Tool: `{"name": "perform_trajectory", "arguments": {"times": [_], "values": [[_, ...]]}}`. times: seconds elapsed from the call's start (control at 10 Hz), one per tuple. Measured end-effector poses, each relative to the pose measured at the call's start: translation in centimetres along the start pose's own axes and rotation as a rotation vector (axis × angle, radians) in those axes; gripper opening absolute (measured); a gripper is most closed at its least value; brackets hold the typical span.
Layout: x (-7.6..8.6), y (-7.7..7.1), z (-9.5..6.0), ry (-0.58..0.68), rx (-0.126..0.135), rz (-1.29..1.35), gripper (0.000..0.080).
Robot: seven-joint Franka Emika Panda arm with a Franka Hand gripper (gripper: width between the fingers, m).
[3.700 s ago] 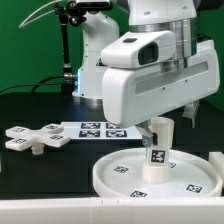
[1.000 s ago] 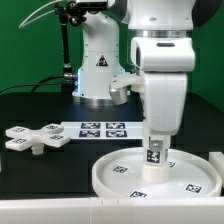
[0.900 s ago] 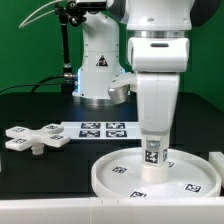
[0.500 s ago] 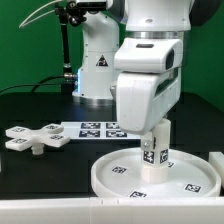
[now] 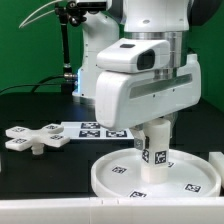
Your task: Assemble round table
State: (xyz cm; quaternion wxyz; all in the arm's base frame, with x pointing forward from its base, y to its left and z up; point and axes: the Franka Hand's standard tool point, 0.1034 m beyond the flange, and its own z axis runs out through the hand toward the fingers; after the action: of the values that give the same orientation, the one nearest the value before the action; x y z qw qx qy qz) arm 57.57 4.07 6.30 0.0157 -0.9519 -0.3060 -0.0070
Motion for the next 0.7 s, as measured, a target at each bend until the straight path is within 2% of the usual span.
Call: {"name": "perform_trajectory", "arguments": {"times": [0.3, 0.7], "values": [[-0.05, -0.19, 0.07, 0.002, 0.033, 0.304, 0.0412], [-0.08, -0.44, 0.16, -0.001, 0.051, 0.685, 0.0412]]}}
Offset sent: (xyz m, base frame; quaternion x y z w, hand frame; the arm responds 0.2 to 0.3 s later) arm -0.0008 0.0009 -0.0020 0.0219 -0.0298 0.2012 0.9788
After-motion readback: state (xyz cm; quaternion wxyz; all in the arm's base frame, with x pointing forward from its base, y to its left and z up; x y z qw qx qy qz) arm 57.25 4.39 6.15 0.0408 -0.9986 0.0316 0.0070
